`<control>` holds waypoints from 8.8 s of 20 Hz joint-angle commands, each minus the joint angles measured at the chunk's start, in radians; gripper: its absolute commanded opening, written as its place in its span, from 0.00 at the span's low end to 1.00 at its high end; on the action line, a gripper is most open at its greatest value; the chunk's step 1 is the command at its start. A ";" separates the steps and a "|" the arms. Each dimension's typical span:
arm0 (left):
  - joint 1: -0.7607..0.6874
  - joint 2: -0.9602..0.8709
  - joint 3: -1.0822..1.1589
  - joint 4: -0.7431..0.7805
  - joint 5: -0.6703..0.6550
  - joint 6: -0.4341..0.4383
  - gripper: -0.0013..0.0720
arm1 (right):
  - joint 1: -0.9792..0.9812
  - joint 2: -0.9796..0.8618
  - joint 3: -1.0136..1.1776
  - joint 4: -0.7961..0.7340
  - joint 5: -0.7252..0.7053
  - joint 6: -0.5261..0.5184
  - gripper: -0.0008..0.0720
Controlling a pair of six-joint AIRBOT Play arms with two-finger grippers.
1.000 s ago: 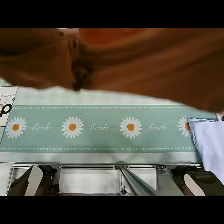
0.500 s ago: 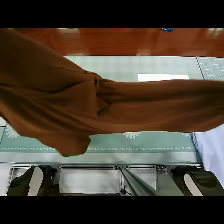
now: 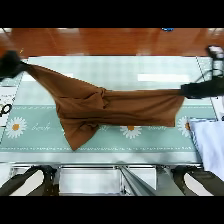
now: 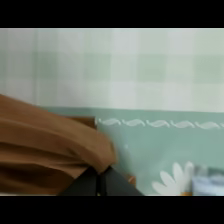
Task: Fold the shirts.
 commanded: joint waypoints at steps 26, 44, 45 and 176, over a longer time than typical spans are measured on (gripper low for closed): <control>0.298 -0.286 -0.510 -0.223 -0.151 0.204 0.71 | -0.520 -0.210 -0.434 0.742 0.074 -0.528 0.58; 0.112 -0.384 -0.419 -0.292 -0.121 0.278 0.04 | -0.605 -0.211 -0.423 0.439 0.116 -0.313 0.58; 0.109 -0.385 -0.419 -0.293 -0.121 0.277 0.04 | -0.605 -0.211 -0.423 0.440 0.107 -0.309 0.58; 0.243 -0.172 -0.706 -0.211 -0.041 0.248 0.70 | -0.460 0.085 -0.427 0.685 0.076 -0.378 0.57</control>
